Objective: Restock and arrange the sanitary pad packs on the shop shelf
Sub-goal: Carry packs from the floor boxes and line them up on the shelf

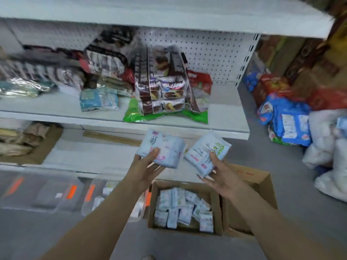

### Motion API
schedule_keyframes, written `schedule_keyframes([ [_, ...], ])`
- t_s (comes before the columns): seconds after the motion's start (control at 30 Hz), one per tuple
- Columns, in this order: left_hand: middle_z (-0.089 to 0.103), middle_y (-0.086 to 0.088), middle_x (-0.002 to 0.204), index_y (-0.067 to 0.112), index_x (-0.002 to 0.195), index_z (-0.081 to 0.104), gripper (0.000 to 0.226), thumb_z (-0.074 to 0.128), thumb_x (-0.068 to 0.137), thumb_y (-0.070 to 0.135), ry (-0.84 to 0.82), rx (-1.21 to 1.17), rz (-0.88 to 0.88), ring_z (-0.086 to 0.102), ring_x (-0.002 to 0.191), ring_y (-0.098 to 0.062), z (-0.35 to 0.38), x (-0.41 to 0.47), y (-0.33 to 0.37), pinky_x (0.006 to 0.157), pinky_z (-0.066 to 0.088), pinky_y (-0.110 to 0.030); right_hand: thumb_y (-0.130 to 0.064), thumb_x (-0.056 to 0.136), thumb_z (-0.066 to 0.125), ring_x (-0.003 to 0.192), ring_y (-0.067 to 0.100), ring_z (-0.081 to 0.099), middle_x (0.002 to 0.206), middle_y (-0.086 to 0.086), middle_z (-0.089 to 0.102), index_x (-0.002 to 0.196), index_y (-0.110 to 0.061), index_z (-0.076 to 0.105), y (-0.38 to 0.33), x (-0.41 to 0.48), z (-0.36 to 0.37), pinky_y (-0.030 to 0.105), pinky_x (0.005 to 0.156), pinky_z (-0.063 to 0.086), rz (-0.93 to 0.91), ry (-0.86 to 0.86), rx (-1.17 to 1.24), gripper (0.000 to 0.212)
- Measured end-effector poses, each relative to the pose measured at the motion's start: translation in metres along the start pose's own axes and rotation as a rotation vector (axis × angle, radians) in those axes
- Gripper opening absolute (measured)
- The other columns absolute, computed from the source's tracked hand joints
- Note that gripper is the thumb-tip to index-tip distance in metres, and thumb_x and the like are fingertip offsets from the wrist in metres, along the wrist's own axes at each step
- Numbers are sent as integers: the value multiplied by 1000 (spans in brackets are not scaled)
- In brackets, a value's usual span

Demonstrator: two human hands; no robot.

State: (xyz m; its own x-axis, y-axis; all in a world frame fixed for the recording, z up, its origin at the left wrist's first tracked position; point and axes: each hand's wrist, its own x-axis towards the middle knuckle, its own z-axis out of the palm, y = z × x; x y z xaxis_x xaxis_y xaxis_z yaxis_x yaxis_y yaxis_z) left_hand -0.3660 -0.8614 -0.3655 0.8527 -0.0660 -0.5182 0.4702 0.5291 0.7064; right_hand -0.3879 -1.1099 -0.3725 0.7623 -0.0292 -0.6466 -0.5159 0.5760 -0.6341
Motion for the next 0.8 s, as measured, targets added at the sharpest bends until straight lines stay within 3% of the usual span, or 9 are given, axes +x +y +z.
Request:
schedule_keyframes([
  [0.1, 70, -12, 122, 17, 132, 58, 40, 66, 93, 16, -44, -21, 106, 71, 103, -28, 31, -28, 56, 73, 62, -35, -33, 94, 66, 101, 21, 70, 123, 4, 72, 127, -23, 62, -46, -37, 39, 37, 66, 61, -102, -98, -64, 35],
  [0.2, 71, -11, 120, 16, 131, 58, 39, 66, 93, 19, -104, -38, 210, 70, 109, -30, 63, -58, 108, 73, 62, -36, -31, 91, 68, 92, 19, 72, 113, 4, 76, 123, -20, 64, -88, -72, 74, 38, 71, 59, -197, -181, -79, 34],
  [0.27, 72, -11, 117, 13, 129, 59, 38, 67, 92, 17, -145, -54, 273, 70, 107, -30, 81, -77, 138, 72, 62, -38, -28, 88, 69, 94, 21, 70, 108, 4, 77, 122, -18, 64, -113, -92, 94, 39, 72, 59, -257, -228, -81, 36],
  [0.4, 75, -13, 103, 7, 115, 63, 40, 72, 77, 12, -191, -85, 363, 75, 88, -24, 108, -107, 186, 67, 62, -38, -16, 93, 67, 99, 26, 69, 116, 11, 73, 124, -13, 63, -155, -122, 128, 37, 61, 60, -337, -312, -78, 31],
  [0.53, 76, -15, 101, 2, 109, 64, 39, 72, 71, 10, -215, -96, 414, 74, 88, -25, 123, -122, 217, 71, 63, -42, -8, 94, 64, 94, 26, 70, 112, 12, 74, 123, -10, 63, -187, -137, 156, 36, 55, 59, -366, -375, -47, 29],
  [0.7, 74, -12, 110, 10, 123, 61, 53, 75, 73, 14, -204, -118, 538, 74, 92, -24, 126, -121, 264, 67, 62, -39, -5, 89, 66, 98, 29, 71, 113, 15, 74, 124, -7, 61, -217, -137, 188, 42, 69, 63, -410, -473, -22, 36],
  [0.8, 76, -10, 105, 10, 119, 62, 48, 75, 74, 22, -206, -123, 530, 74, 94, -22, 124, -111, 297, 69, 62, -40, -5, 78, 71, 94, 27, 75, 115, 15, 74, 121, -7, 61, -231, -130, 212, 49, 78, 62, -449, -517, -15, 44],
])
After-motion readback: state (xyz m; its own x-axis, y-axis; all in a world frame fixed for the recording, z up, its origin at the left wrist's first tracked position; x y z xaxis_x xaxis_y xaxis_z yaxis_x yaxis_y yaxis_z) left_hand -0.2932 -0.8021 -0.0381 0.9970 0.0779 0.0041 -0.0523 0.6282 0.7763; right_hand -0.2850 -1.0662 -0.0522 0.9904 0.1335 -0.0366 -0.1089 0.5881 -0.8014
